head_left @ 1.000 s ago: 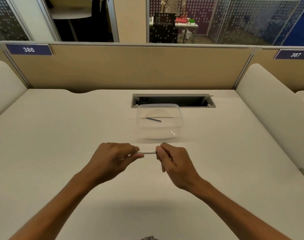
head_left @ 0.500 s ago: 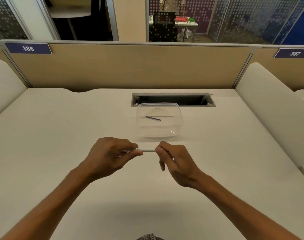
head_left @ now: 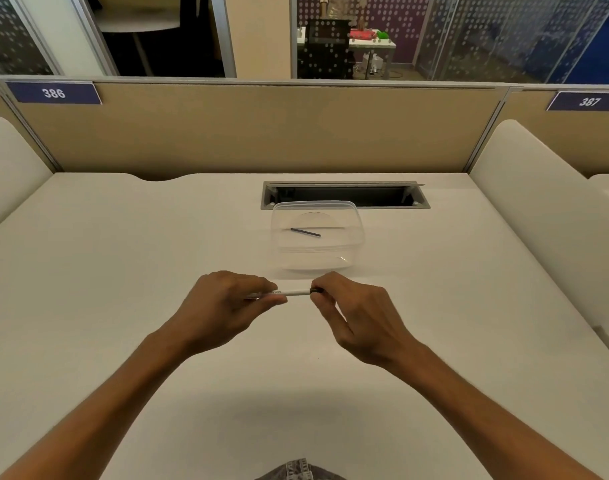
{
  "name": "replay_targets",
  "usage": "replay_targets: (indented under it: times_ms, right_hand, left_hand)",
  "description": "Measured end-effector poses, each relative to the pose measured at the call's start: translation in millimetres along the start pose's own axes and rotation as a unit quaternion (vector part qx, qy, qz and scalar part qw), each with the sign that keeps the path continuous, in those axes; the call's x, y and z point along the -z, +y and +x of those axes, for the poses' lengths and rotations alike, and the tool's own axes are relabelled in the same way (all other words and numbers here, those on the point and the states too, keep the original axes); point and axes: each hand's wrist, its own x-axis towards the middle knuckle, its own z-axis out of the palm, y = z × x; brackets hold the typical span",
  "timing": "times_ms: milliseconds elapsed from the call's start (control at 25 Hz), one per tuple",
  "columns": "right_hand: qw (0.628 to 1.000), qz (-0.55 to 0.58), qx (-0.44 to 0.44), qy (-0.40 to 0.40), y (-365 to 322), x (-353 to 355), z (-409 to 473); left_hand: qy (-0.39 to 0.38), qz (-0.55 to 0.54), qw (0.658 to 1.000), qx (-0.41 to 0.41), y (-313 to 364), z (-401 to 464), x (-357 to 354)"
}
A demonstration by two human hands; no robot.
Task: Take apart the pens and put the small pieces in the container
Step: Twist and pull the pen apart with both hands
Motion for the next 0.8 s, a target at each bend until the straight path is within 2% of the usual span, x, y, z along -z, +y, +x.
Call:
replay_targets:
  times_ms: [80,160,240,320,360,400,480,520,560,600,640,680,760,800]
  right_hand:
    - [0.998,-0.029,0.048,-0.003,3.6,2.6,1.1]
    - [0.998,-0.013,0.056,-0.001,4.3,5.6,2.6]
    - [0.999,0.034,0.026,-0.005,2.4,6.2,1.5]
    - [0.991,0.126,-0.036,-0.016,-1.2,3.9,-0.6]
    - [0.974,0.206,-0.089,-0.030,-3.4,3.0,-0.9]
    - [0.937,0.307,-0.157,-0.051,-5.7,2.8,0.5]
    - [0.830,0.467,-0.286,-0.106,-7.7,4.0,5.4]
    - [0.789,0.504,-0.328,-0.127,-7.3,5.3,6.9]
    - [0.767,0.519,-0.352,-0.140,-7.0,6.7,7.2]
    - [0.770,0.514,-0.353,-0.138,-6.9,7.1,6.6]
    - [0.802,0.484,-0.329,-0.119,-7.0,7.1,5.1]
    - [0.858,0.420,-0.282,-0.087,-7.4,6.7,3.1]
    - [0.968,0.203,-0.147,-0.018,-5.9,7.8,-1.3]
    - [0.991,0.104,-0.079,-0.002,-3.9,9.9,-1.9]
  left_hand:
    - [-0.020,-0.039,0.999,0.019,-1.4,-0.1,0.7]
    - [-0.022,-0.049,0.998,0.018,0.6,-0.7,1.5]
    - [-0.001,-0.032,0.999,0.004,4.8,-1.1,2.1]
    - [0.024,0.016,0.999,-0.027,9.1,-0.7,2.8]
    - [0.033,0.052,0.997,-0.048,10.5,-0.5,2.9]
    - [0.037,0.093,0.993,-0.069,11.1,-0.6,2.8]
    - [0.040,0.155,0.982,-0.098,10.7,-1.2,1.6]
    - [0.039,0.165,0.980,-0.102,10.4,-1.7,0.4]
    - [0.036,0.161,0.981,-0.100,10.4,-1.9,-0.5]
    - [0.032,0.149,0.984,-0.094,11.0,-1.9,-1.2]
    - [0.030,0.132,0.987,-0.087,11.9,-1.1,-1.7]
    - [0.029,0.113,0.990,-0.077,12.6,0.0,-1.6]
    - [0.031,0.073,0.995,-0.052,12.7,2.3,-0.7]
    - [0.030,0.050,0.998,-0.036,11.7,3.3,-0.2]
